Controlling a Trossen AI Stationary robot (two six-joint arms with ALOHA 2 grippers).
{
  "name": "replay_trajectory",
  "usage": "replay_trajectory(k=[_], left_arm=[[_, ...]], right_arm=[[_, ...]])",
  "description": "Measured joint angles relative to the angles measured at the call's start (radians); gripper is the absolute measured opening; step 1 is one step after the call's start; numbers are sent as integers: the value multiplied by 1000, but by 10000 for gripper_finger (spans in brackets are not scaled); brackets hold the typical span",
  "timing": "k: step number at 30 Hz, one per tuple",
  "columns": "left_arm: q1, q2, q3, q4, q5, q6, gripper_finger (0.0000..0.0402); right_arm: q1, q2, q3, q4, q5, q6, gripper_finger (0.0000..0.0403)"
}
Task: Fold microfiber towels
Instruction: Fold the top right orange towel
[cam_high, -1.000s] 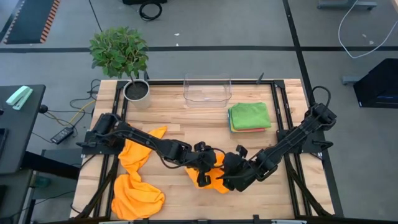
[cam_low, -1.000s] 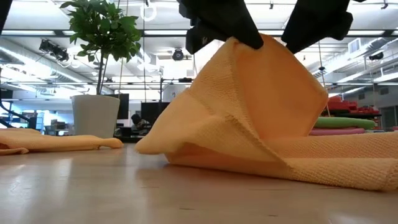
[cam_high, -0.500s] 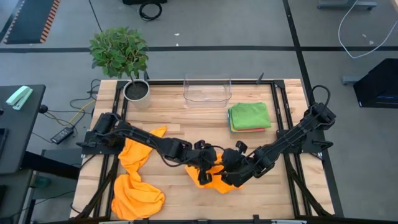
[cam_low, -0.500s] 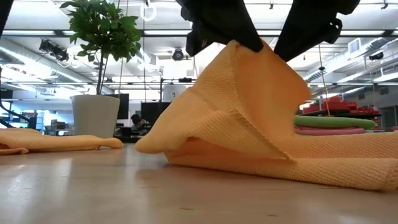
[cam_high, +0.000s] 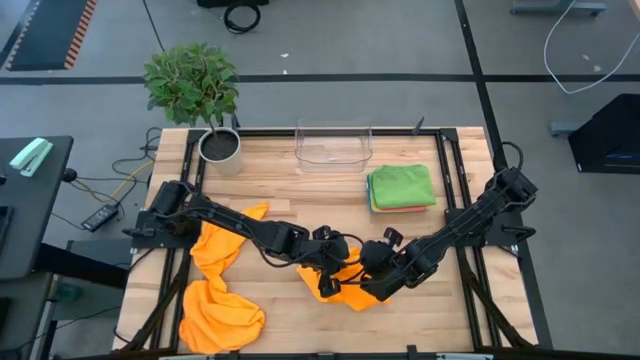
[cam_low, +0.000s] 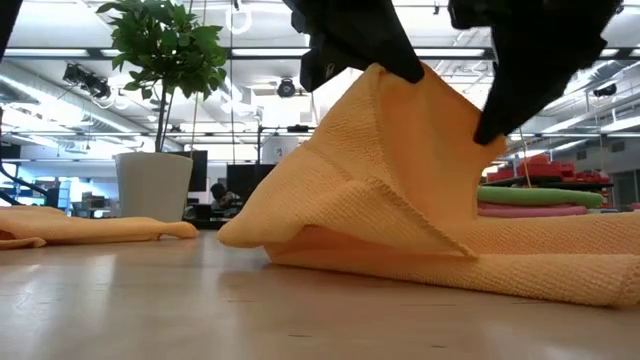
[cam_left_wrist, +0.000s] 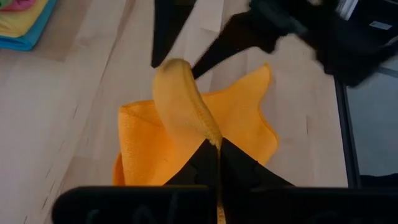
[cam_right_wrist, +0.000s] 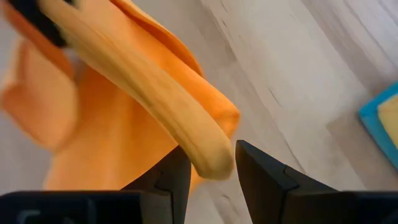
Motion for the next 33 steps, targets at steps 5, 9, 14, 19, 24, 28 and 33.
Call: replay_trajectory(k=[5,9,14,19,24,28,33], left_arm=[[0,0,0,0,0,5,23],[-1,0,0,-2,0,5,23],[-1,0,0,-14,10,14,9],[-27,0,0,-135,64,135,69],[-67,15,0,-250,49,187,175],[-90,27,0,-207,40,179,239],[-146,33,1,-49,16,263,260]], right_arm=[[0,0,-25,6,1,13,111],[7,0,-26,18,11,2,63],[19,0,-26,25,2,-6,9],[20,0,-26,17,-79,-3,6],[17,0,-26,-5,-88,10,5],[3,0,-38,-25,-131,44,4],[-27,0,-113,-13,-223,95,4]])
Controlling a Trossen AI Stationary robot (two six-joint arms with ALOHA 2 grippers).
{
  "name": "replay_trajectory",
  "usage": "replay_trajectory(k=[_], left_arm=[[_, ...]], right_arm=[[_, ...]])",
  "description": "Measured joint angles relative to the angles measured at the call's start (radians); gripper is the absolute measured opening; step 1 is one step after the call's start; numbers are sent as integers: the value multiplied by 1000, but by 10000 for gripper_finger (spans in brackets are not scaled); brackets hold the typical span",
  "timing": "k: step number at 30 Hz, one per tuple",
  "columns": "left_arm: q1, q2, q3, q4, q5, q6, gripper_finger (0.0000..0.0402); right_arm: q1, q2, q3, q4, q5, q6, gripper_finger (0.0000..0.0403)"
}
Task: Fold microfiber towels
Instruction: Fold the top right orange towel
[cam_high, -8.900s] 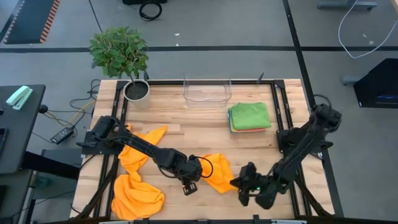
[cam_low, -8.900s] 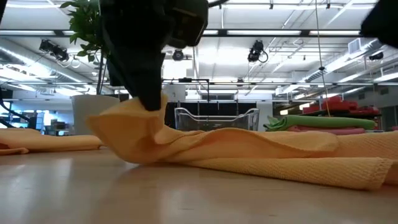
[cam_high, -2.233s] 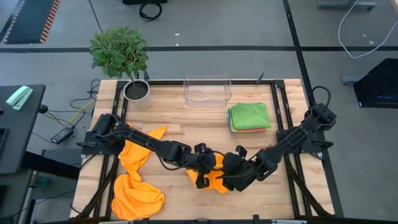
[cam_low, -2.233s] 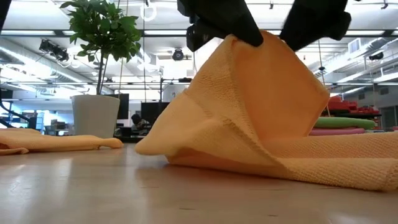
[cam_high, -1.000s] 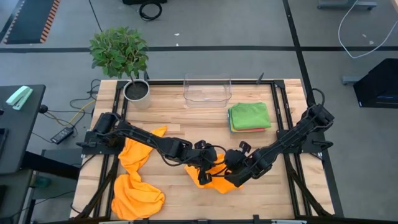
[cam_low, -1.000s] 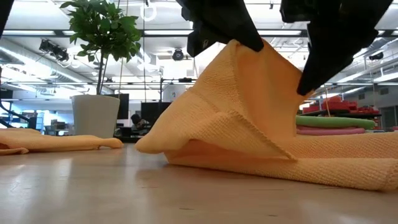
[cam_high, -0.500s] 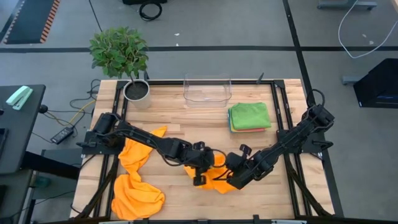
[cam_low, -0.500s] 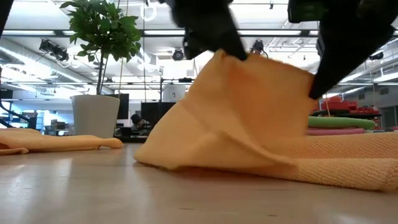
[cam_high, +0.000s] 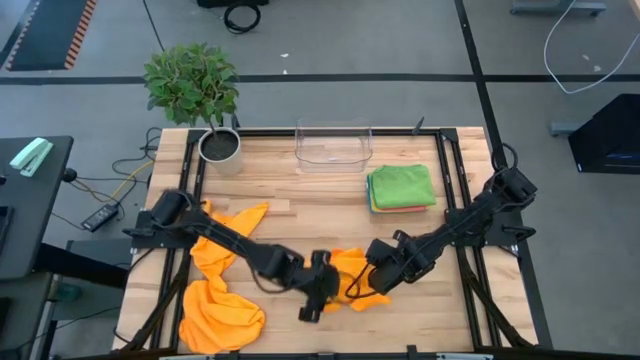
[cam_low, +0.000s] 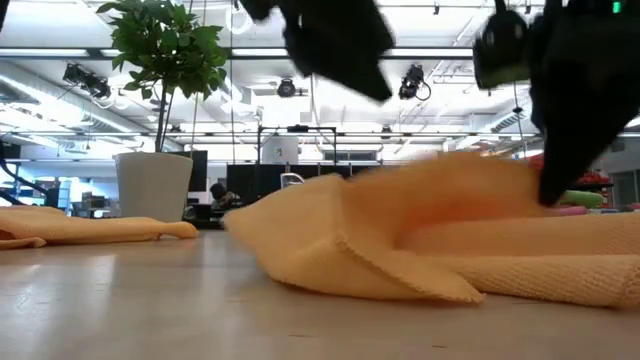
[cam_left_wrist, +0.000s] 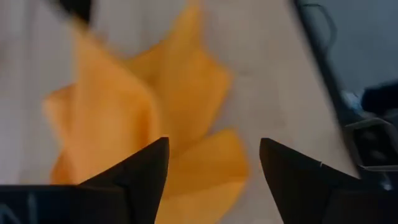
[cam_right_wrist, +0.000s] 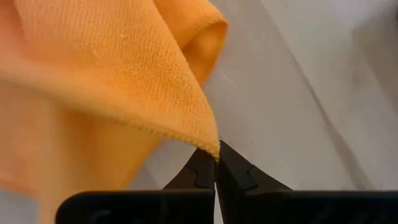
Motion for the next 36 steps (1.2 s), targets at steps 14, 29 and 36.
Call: replay_trajectory(k=[14,29,36], left_arm=[[-76,182,0,153,0,153,177],[-30,217,-1,118,78,-4,127],[-38,249,7,99,81,-35,125]], right_arm=[[-2,-1,-55,121,-47,25,3],[-2,-1,-55,134,-43,-12,3],[-2,-1,-55,134,-44,-29,3]])
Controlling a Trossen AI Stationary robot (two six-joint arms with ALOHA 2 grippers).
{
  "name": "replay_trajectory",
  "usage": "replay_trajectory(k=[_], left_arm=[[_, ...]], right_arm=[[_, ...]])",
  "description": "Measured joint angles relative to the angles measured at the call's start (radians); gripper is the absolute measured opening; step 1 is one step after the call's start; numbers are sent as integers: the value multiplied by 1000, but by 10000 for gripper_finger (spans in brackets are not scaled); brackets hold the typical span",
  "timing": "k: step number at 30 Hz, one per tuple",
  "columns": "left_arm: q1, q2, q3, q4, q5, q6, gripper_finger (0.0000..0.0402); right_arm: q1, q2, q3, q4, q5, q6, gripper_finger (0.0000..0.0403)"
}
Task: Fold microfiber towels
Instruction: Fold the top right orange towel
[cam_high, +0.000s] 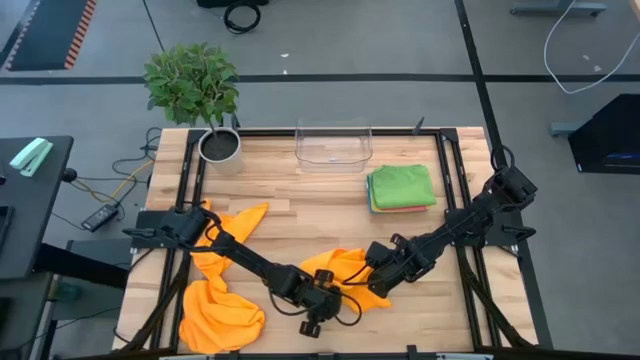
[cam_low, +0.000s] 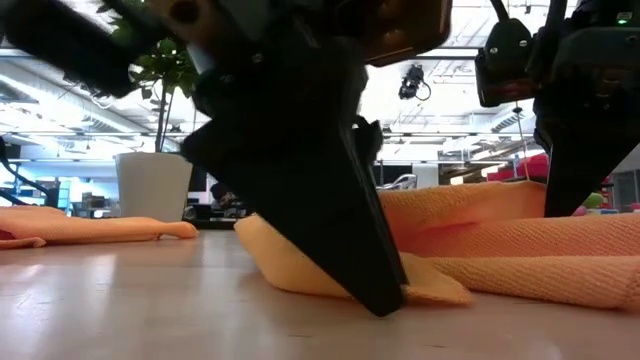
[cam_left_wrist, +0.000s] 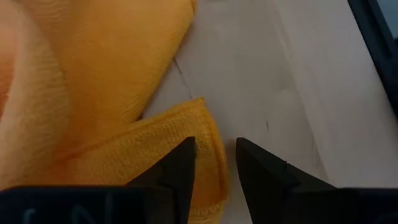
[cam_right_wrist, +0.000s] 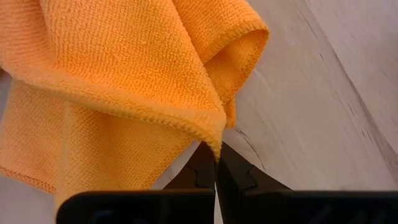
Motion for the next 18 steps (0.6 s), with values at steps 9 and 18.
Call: replay_trajectory(k=[9,18], left_arm=[[2,10,-2,-17,-6,-93,15],[-28,-257,-9,-109,-105,-57,5]], right_arm=[[1,-4,0,-5,-20,-1,3],[39,-187,0,-50,-51,44,3]])
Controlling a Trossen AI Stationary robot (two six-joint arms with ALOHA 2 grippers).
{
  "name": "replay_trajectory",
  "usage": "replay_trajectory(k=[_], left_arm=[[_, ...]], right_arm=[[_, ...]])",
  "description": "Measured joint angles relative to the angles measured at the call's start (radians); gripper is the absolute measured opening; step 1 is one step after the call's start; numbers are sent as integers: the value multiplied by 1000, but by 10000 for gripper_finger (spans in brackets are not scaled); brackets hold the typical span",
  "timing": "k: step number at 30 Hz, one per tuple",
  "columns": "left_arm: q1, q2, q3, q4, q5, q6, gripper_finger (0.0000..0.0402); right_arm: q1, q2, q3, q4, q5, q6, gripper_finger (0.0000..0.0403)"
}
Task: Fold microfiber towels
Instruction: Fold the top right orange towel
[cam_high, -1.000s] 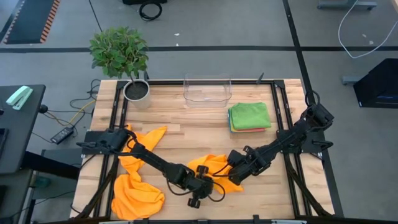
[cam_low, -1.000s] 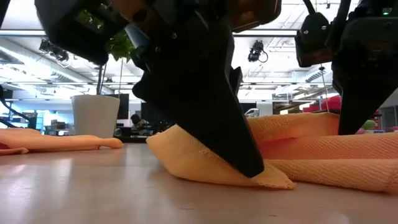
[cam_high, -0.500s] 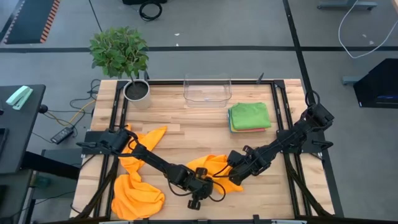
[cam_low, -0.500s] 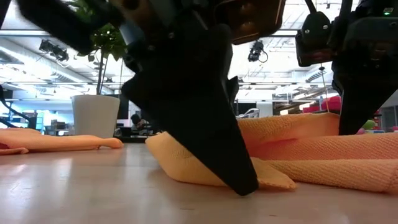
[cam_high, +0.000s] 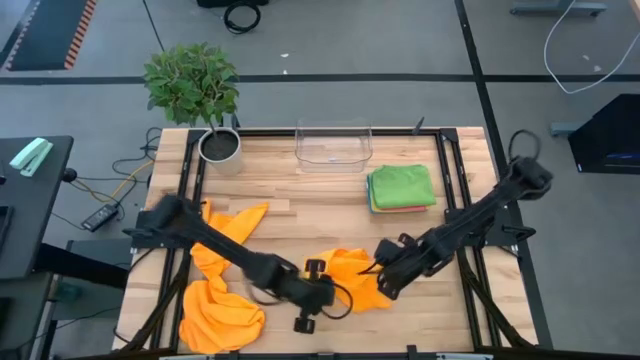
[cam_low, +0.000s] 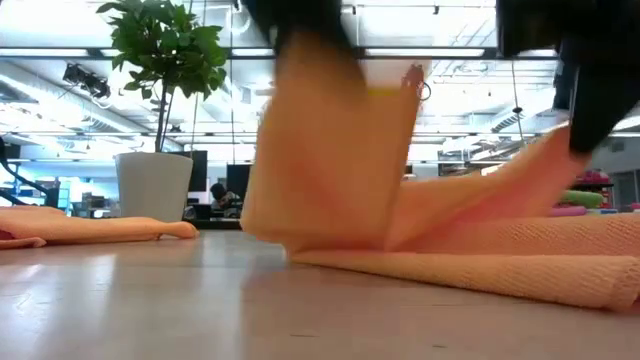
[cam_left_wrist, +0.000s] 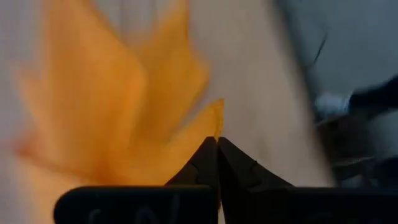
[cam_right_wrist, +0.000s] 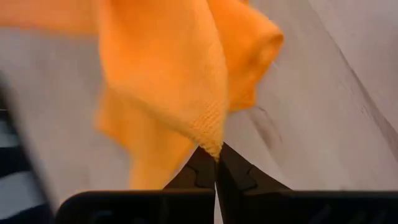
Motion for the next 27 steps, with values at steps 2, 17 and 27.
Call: replay_trajectory(k=[2,17,27], left_arm=[[-14,-90,3,-14,-48,37,5],[-119,-515,1,-66,-469,72,4],[-83,-545,1,-118,-688,168,5]], right_arm=[[18,-82,0,-12,7,17,3],[243,-526,64,81,72,-113,3],[107,-564,287,-107,90,-354,3]])
